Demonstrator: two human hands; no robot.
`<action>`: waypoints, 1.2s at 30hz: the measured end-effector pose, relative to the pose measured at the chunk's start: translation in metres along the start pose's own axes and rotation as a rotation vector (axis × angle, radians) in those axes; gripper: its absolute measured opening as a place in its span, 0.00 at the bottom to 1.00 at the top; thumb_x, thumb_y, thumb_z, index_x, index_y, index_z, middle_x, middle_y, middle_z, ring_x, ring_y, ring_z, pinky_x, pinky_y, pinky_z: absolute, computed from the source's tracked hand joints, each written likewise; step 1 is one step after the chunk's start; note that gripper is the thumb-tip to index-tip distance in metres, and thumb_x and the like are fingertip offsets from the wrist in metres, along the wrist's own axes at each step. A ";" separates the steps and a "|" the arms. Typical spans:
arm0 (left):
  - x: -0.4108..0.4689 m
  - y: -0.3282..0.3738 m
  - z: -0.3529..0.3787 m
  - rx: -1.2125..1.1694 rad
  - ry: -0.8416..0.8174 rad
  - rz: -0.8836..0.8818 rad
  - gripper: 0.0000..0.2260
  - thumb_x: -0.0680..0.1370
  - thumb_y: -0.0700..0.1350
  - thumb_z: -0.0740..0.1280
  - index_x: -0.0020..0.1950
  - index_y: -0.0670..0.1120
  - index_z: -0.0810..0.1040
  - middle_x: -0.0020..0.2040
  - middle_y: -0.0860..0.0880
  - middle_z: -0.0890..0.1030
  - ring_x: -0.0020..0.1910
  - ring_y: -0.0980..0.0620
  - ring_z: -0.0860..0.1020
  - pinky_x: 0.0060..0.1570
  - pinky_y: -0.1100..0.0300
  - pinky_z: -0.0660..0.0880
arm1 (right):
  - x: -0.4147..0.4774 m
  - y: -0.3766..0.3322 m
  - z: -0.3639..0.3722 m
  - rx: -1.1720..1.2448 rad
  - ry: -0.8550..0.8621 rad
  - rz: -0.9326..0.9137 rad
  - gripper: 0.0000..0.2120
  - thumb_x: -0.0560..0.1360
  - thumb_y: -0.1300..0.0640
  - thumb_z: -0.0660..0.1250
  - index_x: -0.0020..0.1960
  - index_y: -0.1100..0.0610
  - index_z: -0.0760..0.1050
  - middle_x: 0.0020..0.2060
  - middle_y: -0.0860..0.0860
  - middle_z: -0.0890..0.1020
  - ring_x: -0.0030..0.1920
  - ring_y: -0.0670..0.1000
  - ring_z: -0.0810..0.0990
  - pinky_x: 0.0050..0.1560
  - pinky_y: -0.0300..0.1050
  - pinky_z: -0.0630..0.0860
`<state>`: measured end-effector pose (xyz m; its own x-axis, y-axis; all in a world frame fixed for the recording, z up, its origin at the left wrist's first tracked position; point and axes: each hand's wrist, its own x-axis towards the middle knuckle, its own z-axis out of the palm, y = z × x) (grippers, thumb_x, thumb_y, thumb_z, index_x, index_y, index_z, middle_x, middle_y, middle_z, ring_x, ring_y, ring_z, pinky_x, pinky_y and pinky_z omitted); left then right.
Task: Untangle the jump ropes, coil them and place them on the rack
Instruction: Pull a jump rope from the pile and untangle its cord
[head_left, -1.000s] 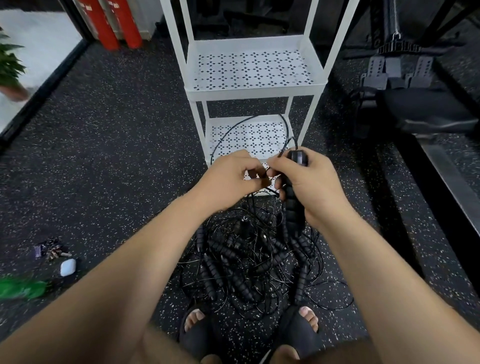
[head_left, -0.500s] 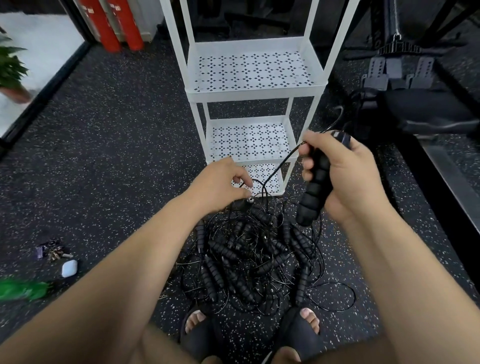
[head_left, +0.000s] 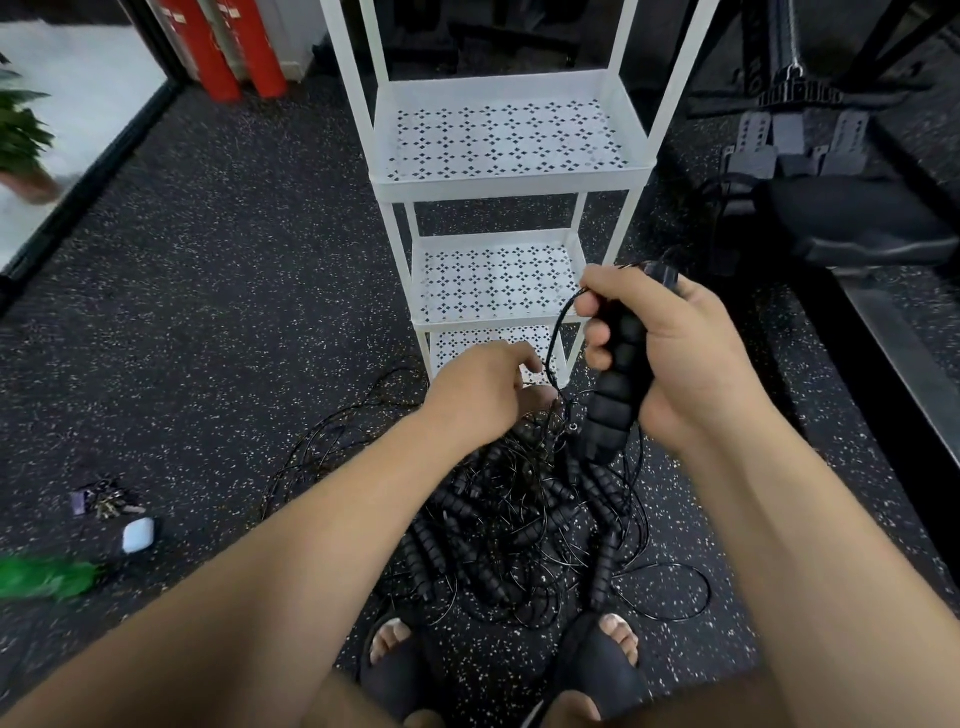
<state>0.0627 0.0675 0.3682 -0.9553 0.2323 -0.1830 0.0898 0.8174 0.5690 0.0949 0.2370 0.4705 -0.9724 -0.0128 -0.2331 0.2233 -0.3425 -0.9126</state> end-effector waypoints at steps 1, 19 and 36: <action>0.001 0.000 0.001 -0.060 0.000 -0.003 0.12 0.80 0.60 0.73 0.57 0.56 0.79 0.45 0.56 0.81 0.42 0.52 0.79 0.49 0.52 0.80 | -0.001 -0.001 0.000 0.011 -0.008 0.002 0.06 0.80 0.62 0.73 0.48 0.59 0.77 0.37 0.54 0.82 0.31 0.49 0.74 0.29 0.41 0.70; -0.010 0.002 -0.027 -0.238 0.075 0.209 0.02 0.85 0.48 0.69 0.53 0.51 0.78 0.49 0.54 0.84 0.30 0.68 0.73 0.33 0.71 0.65 | 0.013 0.009 -0.018 0.026 0.130 0.028 0.08 0.77 0.58 0.79 0.47 0.54 0.79 0.37 0.52 0.83 0.30 0.48 0.73 0.28 0.41 0.71; -0.016 0.003 -0.044 -0.043 -0.036 0.167 0.08 0.79 0.47 0.74 0.49 0.58 0.77 0.44 0.56 0.83 0.47 0.50 0.82 0.53 0.48 0.81 | 0.013 0.027 -0.005 -0.160 0.110 -0.004 0.05 0.78 0.62 0.76 0.51 0.61 0.81 0.40 0.57 0.87 0.33 0.50 0.77 0.32 0.46 0.72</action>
<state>0.0656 0.0435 0.4079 -0.9172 0.3825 -0.1111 0.2336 0.7426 0.6277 0.0886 0.2328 0.4411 -0.9618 0.0942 -0.2572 0.2364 -0.1884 -0.9532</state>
